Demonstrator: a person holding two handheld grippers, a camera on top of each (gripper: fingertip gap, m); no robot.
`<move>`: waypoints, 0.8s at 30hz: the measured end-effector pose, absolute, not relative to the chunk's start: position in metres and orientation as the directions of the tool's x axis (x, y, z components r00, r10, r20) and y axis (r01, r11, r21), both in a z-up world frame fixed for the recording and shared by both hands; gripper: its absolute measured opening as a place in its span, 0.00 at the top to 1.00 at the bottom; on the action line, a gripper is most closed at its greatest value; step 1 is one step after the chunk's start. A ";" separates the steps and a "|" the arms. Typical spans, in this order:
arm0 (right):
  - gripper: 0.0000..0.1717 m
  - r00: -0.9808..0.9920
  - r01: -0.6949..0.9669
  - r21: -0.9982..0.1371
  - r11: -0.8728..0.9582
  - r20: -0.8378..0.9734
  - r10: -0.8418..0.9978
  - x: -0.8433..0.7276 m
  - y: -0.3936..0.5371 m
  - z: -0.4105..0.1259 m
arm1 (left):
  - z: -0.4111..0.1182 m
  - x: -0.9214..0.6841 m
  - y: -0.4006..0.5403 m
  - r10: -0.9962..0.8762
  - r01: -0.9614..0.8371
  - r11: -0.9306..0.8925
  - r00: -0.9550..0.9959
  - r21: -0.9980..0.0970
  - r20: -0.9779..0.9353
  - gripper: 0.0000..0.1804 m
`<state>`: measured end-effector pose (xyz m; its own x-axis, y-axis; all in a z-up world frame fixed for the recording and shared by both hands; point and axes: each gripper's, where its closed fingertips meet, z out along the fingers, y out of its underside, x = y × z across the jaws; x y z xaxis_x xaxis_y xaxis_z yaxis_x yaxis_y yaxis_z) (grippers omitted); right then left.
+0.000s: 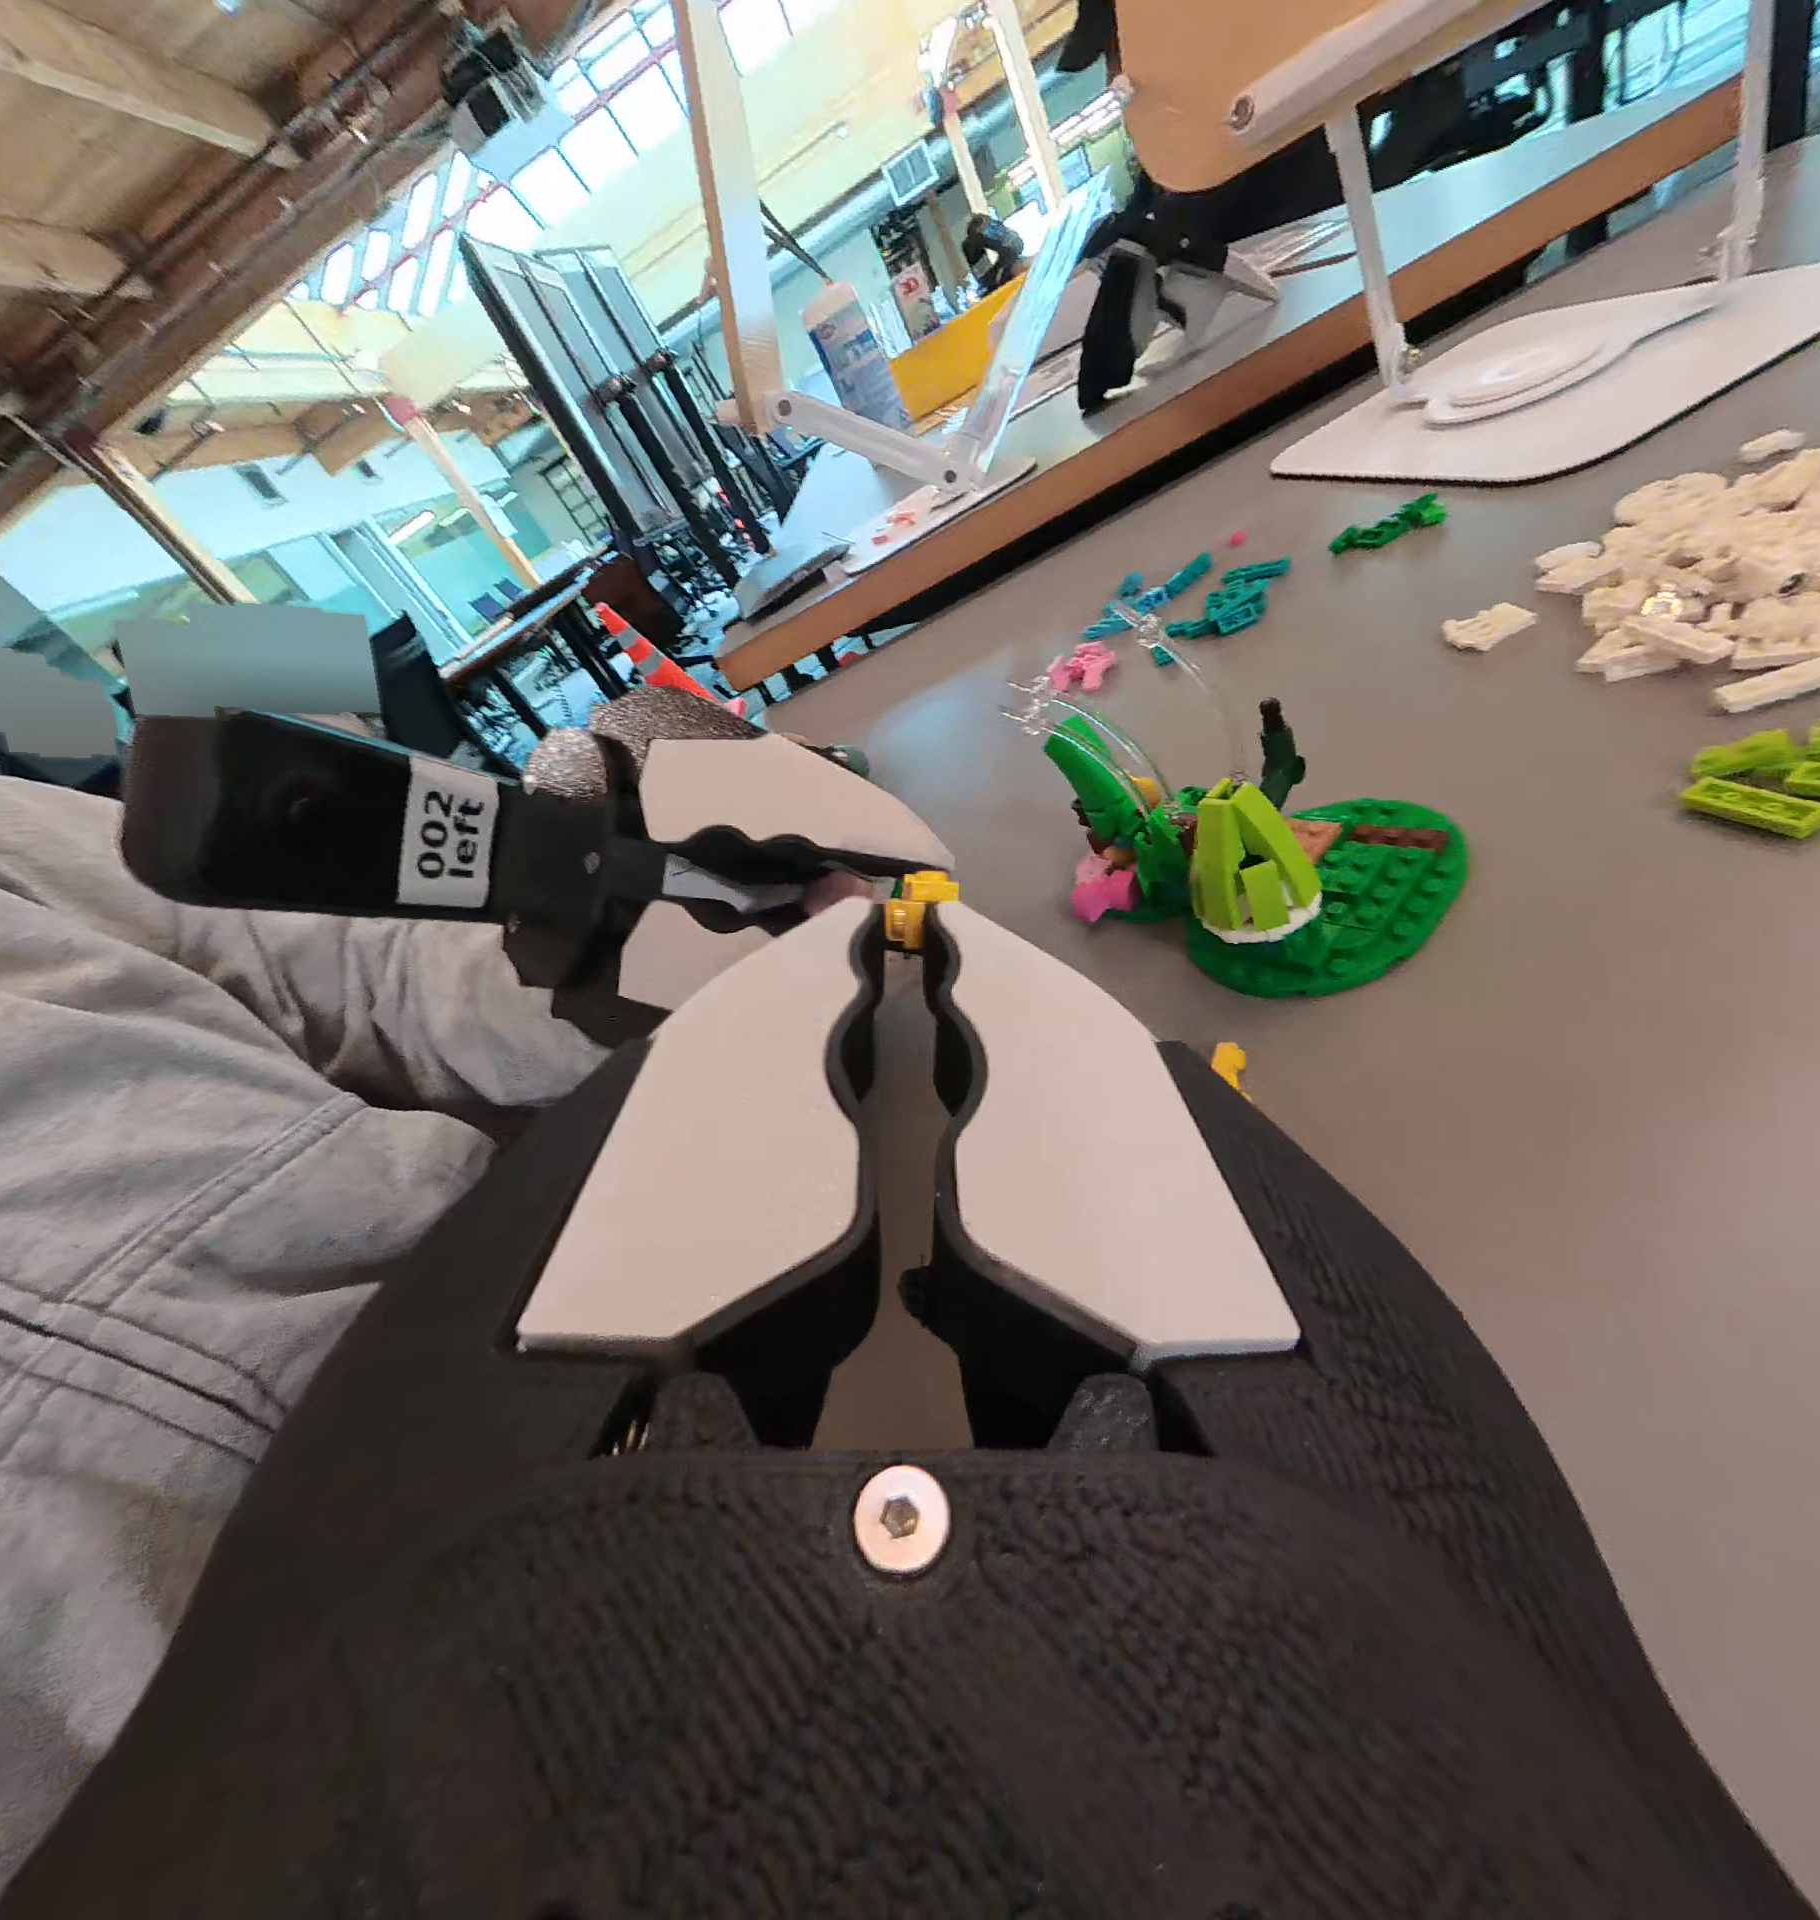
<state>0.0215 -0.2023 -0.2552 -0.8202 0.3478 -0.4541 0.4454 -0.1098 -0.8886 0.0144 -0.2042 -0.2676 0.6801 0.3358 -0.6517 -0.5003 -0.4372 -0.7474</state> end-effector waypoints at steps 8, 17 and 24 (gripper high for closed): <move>0.98 -0.815 -0.081 -0.967 0.244 0.205 0.543 0.016 -0.213 -0.256 | -0.275 0.003 -0.209 0.391 -0.343 -0.437 0.760 -0.831 -0.519 0.92; 0.98 -0.798 -0.188 -0.944 0.273 0.309 0.518 0.023 -0.211 -0.249 | -0.272 0.012 -0.204 0.346 -0.320 -0.356 0.828 -0.878 -0.442 0.92; 0.98 -0.954 -0.018 -0.998 0.065 0.037 0.297 0.056 -0.201 -0.237 | -0.253 0.068 -0.198 -0.125 0.047 -0.113 0.990 -0.993 0.061 0.63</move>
<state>0.0560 -0.2008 -0.2375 -0.9541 0.2972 0.0366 -0.0179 0.0655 -0.9977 0.0683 -0.1982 -0.2530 0.9903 -0.1253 0.0606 0.0465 -0.1126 -0.9925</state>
